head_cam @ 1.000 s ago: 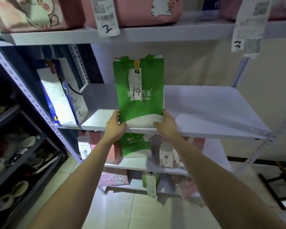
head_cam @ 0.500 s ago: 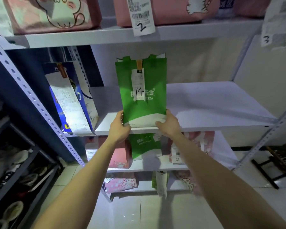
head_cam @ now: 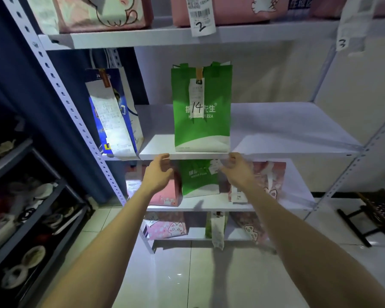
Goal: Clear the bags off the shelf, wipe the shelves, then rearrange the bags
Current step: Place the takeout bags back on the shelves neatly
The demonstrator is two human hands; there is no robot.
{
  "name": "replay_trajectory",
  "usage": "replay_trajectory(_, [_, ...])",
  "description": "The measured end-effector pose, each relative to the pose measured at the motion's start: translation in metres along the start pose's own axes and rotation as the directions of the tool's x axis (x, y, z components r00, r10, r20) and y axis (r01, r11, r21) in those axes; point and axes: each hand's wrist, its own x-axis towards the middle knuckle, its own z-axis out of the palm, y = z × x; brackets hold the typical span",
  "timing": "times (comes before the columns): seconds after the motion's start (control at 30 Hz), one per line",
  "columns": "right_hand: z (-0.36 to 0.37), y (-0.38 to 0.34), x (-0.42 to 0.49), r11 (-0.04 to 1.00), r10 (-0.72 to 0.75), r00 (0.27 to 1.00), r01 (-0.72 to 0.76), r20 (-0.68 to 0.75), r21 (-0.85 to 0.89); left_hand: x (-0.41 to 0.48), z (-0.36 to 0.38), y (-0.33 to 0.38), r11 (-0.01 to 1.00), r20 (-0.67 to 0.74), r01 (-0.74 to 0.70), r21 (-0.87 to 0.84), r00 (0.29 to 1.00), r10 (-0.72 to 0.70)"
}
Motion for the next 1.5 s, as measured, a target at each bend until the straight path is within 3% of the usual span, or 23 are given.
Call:
replay_trajectory(0.23, [0.056, 0.045, -0.084, 0.999, 0.036, 0.980, -0.039, 0.195, 0.011, -0.101, 0.010, -0.056, 0.986, 0.143, 0.145, 0.080, 0.978, -0.155])
replay_trajectory(0.43, [0.102, 0.059, -0.137, 0.997, 0.075, 0.945, -0.073, 0.318, -0.018, -0.147, 0.001, -0.090, 0.969, 0.138, 0.217, 0.119, 0.963, -0.232])
replay_trajectory(0.77, [0.173, 0.027, -0.147, 0.997, 0.071, 0.947, -0.054, 0.314, -0.060, -0.138, -0.038, -0.150, 0.969, 0.129, 0.214, 0.126, 0.965, -0.230])
replay_trajectory(1.1, [0.249, -0.026, -0.154, 0.985, 0.172, 0.944, -0.157, 0.281, -0.075, -0.104, -0.101, -0.215, 0.964, 0.203, 0.222, 0.143, 0.947, -0.248])
replay_trajectory(1.5, [0.262, -0.011, -0.167, 0.963, 0.264, 0.935, -0.240, 0.236, -0.124, -0.091, -0.100, -0.237, 0.963, 0.280, 0.238, 0.127, 0.923, -0.264])
